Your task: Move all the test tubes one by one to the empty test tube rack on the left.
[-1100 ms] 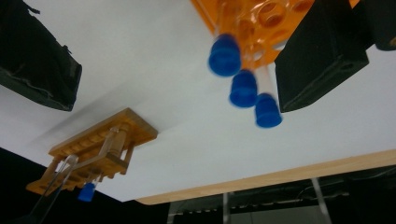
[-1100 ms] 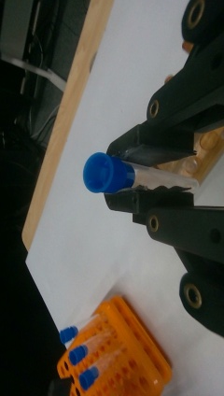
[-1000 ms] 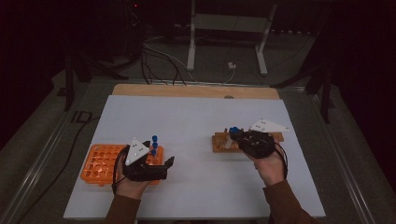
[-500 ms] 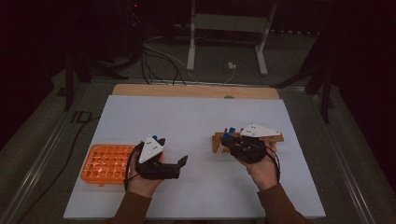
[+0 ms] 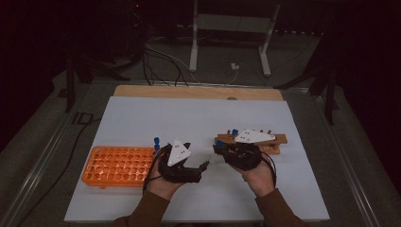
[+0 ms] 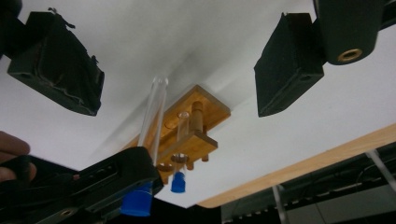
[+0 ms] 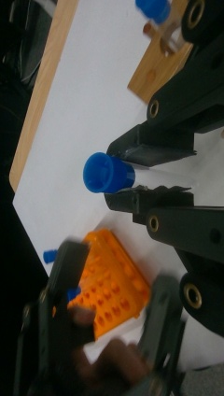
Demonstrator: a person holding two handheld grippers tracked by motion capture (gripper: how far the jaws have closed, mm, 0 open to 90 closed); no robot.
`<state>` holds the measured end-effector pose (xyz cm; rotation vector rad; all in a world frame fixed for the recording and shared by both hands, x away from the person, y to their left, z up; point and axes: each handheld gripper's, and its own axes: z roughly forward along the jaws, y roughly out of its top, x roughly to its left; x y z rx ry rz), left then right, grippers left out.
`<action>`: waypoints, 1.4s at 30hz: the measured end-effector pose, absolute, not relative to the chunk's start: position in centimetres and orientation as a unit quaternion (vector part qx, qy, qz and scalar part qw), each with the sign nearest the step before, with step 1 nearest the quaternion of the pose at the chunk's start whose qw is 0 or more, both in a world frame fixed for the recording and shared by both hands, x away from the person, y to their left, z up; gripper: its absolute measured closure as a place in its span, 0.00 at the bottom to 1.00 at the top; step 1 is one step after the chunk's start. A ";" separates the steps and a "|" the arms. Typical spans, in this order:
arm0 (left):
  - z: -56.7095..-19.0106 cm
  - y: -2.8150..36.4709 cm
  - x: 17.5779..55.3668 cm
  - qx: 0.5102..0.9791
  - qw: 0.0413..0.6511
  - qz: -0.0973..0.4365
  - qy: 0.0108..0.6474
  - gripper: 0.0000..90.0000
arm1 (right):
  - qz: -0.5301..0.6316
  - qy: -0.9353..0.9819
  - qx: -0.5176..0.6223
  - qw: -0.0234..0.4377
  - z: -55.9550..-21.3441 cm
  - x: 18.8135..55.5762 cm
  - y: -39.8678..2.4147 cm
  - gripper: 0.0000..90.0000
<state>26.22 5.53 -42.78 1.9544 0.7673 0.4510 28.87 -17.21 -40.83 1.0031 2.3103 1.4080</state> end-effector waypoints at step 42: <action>-44.0 4.6 27.2 0.811 0.463 0.167 0.318 0.86 | 0.503 0.785 0.343 0.116 -40.7 28.9 -17.5 0.16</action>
